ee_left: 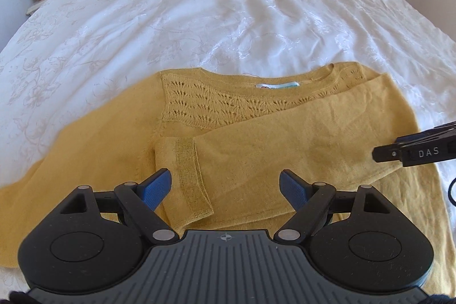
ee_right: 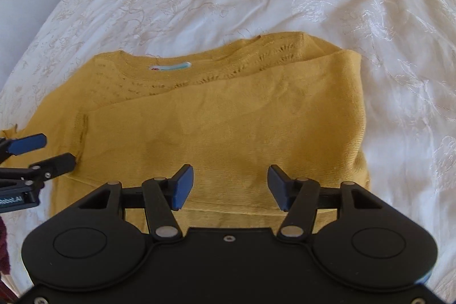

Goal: Fold small clothes

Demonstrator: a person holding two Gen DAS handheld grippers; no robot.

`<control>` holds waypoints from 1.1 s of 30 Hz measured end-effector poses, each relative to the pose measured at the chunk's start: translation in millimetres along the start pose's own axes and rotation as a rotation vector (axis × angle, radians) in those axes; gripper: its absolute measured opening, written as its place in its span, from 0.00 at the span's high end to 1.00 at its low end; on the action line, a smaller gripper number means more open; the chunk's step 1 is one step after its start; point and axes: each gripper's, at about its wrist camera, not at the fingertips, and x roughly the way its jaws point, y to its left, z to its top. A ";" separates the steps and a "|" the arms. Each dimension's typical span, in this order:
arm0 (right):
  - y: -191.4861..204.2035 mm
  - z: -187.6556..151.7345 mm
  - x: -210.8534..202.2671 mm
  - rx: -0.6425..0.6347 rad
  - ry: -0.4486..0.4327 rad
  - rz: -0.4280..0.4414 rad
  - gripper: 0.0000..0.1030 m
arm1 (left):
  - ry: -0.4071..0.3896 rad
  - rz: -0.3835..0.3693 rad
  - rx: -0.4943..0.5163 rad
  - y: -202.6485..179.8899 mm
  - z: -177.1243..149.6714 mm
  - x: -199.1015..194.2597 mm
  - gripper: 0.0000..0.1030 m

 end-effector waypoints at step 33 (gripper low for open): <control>-113.8 79.4 17.9 0.174 -0.049 0.073 0.44 | 0.051 0.211 -0.274 66.6 -17.6 -17.5 0.19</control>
